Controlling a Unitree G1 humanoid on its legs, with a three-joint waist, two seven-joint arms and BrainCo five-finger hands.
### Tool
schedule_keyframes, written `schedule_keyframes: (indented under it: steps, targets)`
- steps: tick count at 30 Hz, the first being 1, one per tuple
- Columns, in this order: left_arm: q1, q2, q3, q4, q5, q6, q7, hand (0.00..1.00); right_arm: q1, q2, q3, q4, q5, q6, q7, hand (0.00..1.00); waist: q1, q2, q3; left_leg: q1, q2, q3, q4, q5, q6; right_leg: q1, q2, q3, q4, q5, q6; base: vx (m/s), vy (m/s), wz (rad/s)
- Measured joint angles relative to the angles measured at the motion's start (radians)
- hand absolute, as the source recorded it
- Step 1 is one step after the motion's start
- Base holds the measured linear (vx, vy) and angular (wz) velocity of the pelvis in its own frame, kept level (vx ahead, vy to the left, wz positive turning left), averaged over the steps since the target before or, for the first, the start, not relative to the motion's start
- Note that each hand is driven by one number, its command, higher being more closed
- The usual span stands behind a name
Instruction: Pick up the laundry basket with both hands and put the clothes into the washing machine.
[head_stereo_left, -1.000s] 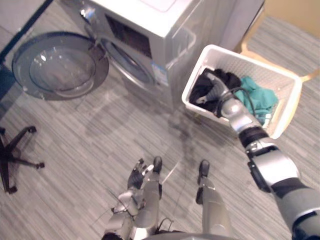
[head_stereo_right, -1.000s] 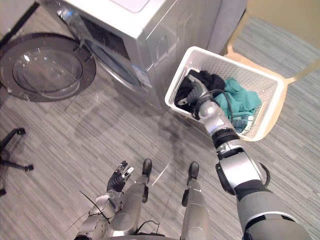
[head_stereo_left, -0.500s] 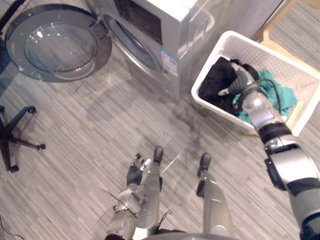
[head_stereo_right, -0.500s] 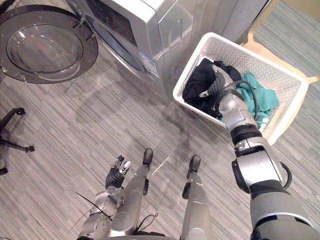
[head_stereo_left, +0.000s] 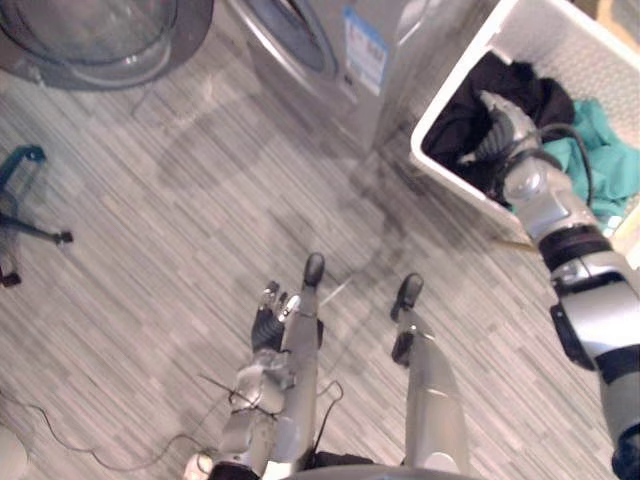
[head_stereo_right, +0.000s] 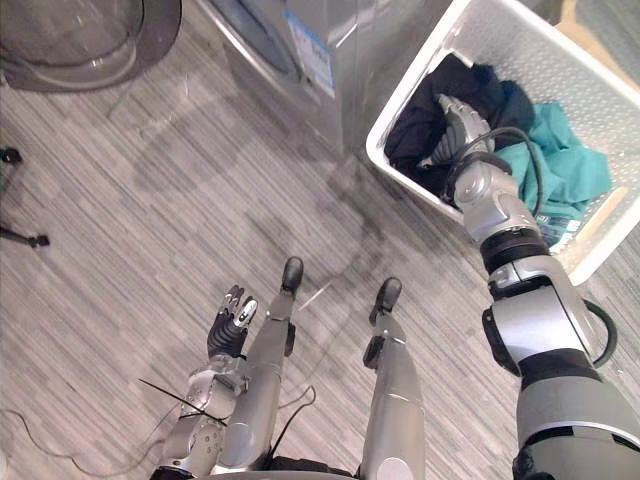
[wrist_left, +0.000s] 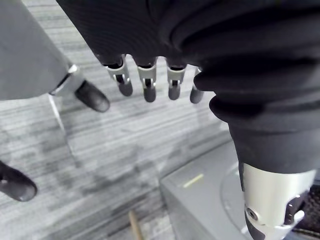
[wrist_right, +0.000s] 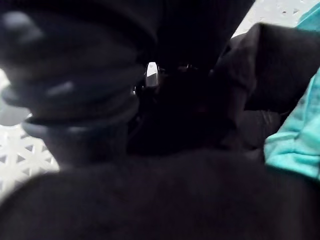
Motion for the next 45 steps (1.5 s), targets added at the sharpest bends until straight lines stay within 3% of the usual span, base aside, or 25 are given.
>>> schedule_keyframes:
  steps: [7, 8, 16, 18, 21, 25, 28, 35, 41, 45]
  targets:
    - [-0.001, -0.014, 0.011, -0.054, 0.002, -0.004, 0.002, 0.0, 0.001, -0.088, -0.011, -0.012, -0.046, -0.016, -0.025, 0.0, 0.013, -0.001, 0.002, -0.123, -0.018, -0.049, 0.065, -0.005, -0.001, -0.113, -0.025, -0.035, 0.105, -0.045, -0.008, 0.01, -0.004, 0.15]
    - [-0.001, -0.015, 0.012, -0.058, 0.002, -0.004, 0.003, 0.0, 0.006, -0.095, -0.024, -0.014, -0.063, -0.016, -0.025, 1.0, 0.015, -0.001, 0.002, -0.138, -0.018, -0.054, 0.067, -0.005, 0.0, -0.124, -0.026, -0.042, 0.112, -0.048, -0.01, 0.01, -0.008, 0.16]
    - [-0.002, -0.041, 0.056, -0.083, 0.001, -0.004, 0.023, 0.0, -0.041, -0.145, -0.05, -0.014, -0.139, 0.013, -0.032, 1.0, 0.036, -0.001, 0.001, -0.176, -0.018, -0.047, 0.063, 0.011, -0.017, -0.175, -0.051, -0.063, 0.174, -0.076, -0.015, 0.03, -0.019, 0.11]
    - [-0.002, -0.043, 0.058, -0.098, 0.001, -0.004, 0.025, 0.0, -0.062, -0.161, -0.056, -0.001, -0.107, 0.026, -0.026, 1.0, 0.045, -0.001, 0.001, -0.176, -0.018, -0.048, 0.062, 0.015, -0.023, -0.179, -0.053, -0.064, 0.182, -0.081, -0.016, 0.06, -0.029, 0.04]
    - [-0.002, -0.047, 0.06, -0.112, -0.003, -0.004, 0.042, 0.0, -0.069, -0.167, -0.117, 0.0, 0.099, 0.036, -0.022, 1.0, 0.049, -0.001, 0.001, -0.175, -0.017, -0.046, 0.064, 0.02, -0.024, -0.177, -0.054, -0.067, 0.184, -0.083, -0.017, 0.07, -0.021, 0.02]
    - [-0.008, -0.047, 0.049, -0.112, -0.009, -0.005, 0.046, 0.0, -0.047, -0.166, -0.13, 0.004, 0.245, 0.042, -0.023, 1.0, 0.04, -0.002, 0.001, -0.139, -0.014, -0.024, 0.078, 0.02, -0.023, -0.141, -0.055, -0.059, 0.182, -0.083, -0.016, 0.07, -0.013, -0.03]
    - [-0.012, -0.047, 0.04, -0.114, -0.01, -0.006, 0.062, 0.0, -0.023, -0.166, -0.15, -0.005, 0.291, 0.042, -0.021, 1.0, 0.033, -0.002, 0.001, -0.097, -0.01, -0.016, 0.082, 0.014, -0.017, -0.099, -0.053, -0.058, 0.179, -0.086, -0.014, 0.05, -0.029, 0.0]
    - [-0.03, -0.041, 0.027, -0.115, -0.009, -0.005, 0.063, 0.0, 0.036, -0.169, -0.217, -0.022, 0.36, 0.042, -0.021, 1.0, -0.014, -0.006, -0.002, 0.055, -0.007, 0.009, 0.059, 0.004, -0.005, 0.053, -0.053, -0.058, 0.147, -0.099, -0.001, 0.01, -0.001, 0.04]
    - [-0.046, -0.034, -0.001, -0.112, -0.01, -0.005, 0.059, 0.0, 0.101, -0.18, -0.349, -0.143, 0.434, 0.039, -0.023, 1.0, -0.036, -0.012, -0.013, 0.176, 0.003, 0.037, 0.043, -0.001, -0.001, 0.173, -0.044, -0.055, 0.113, -0.092, 0.0, 0.04, -0.01, -0.02]
    - [-0.045, -0.017, -0.001, -0.105, -0.01, -0.003, 0.058, 0.0, 0.193, -0.181, -0.445, -0.383, 0.485, 0.029, -0.044, 1.0, -0.053, -0.044, -0.074, 0.248, 0.026, 0.079, 0.022, -0.017, 0.0, 0.233, -0.019, -0.033, 0.067, -0.089, 0.009, 0.06, -0.014, -0.23]
